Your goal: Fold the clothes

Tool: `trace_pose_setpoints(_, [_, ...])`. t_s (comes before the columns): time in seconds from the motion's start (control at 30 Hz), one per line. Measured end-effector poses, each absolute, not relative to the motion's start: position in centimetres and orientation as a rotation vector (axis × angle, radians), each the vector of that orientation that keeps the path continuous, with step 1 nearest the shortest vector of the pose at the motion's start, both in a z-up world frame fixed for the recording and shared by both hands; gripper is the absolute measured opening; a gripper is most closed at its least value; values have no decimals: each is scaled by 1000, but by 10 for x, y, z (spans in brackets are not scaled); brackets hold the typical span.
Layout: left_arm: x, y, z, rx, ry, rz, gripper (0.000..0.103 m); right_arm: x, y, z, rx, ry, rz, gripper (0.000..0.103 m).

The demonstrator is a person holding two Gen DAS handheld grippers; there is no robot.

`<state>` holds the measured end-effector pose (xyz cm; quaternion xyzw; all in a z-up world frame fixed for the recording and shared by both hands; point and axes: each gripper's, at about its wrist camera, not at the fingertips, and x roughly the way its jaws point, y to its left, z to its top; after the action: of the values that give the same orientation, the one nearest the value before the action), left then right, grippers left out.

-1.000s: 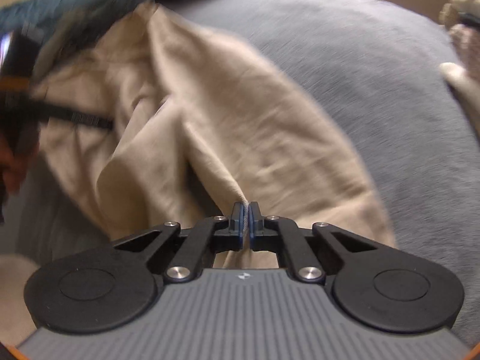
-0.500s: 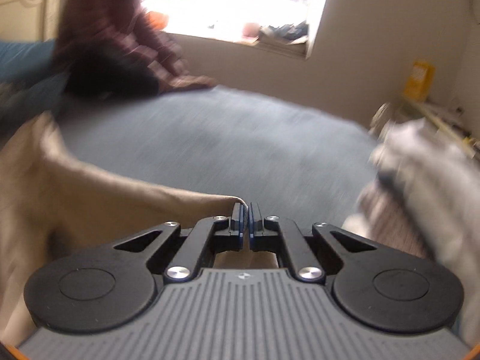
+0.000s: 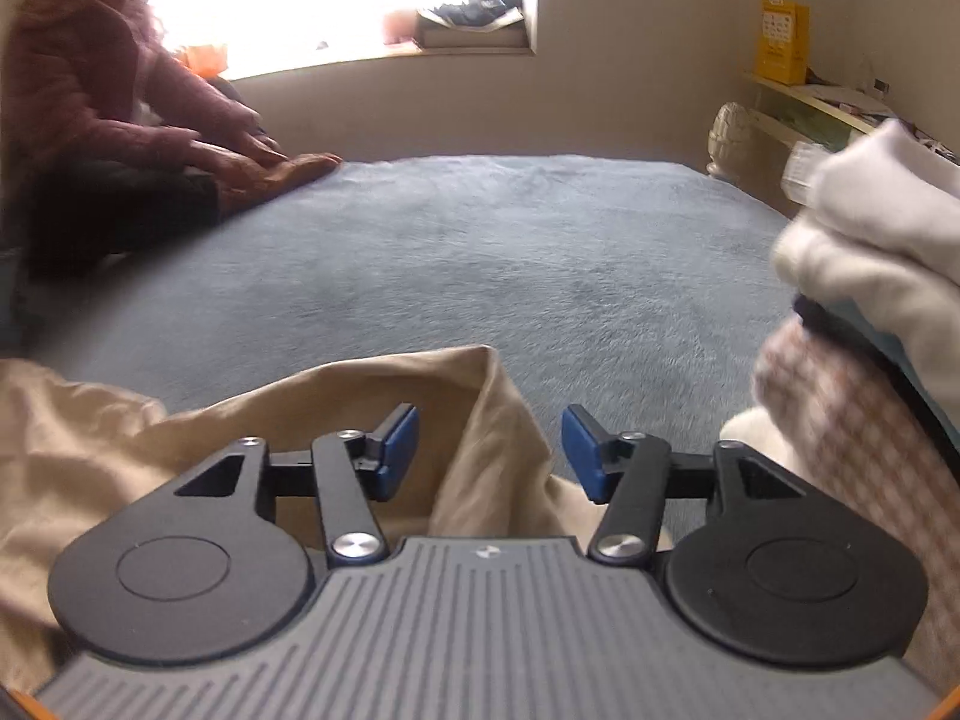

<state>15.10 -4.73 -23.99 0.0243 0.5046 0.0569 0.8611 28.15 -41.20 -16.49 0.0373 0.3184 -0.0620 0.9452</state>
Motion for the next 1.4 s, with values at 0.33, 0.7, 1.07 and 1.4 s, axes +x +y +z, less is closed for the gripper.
trace_pose_setpoints(0.33, [124,-26,-220,80,1024,164,77,122,-398,-152,302,845,255,79])
trace_pose_setpoints(0.7, [59,7,-193,107,959,223,77,18,-303,-232,-108,1154,359,81])
trace_pose_setpoints(1.07, [26,45,-184,74,972,312,77,24,-346,-185,1,1033,168,16])
trace_pose_setpoints(1.4, [28,58,-175,20,1010,355,77,60,-416,-190,94,967,-126,65])
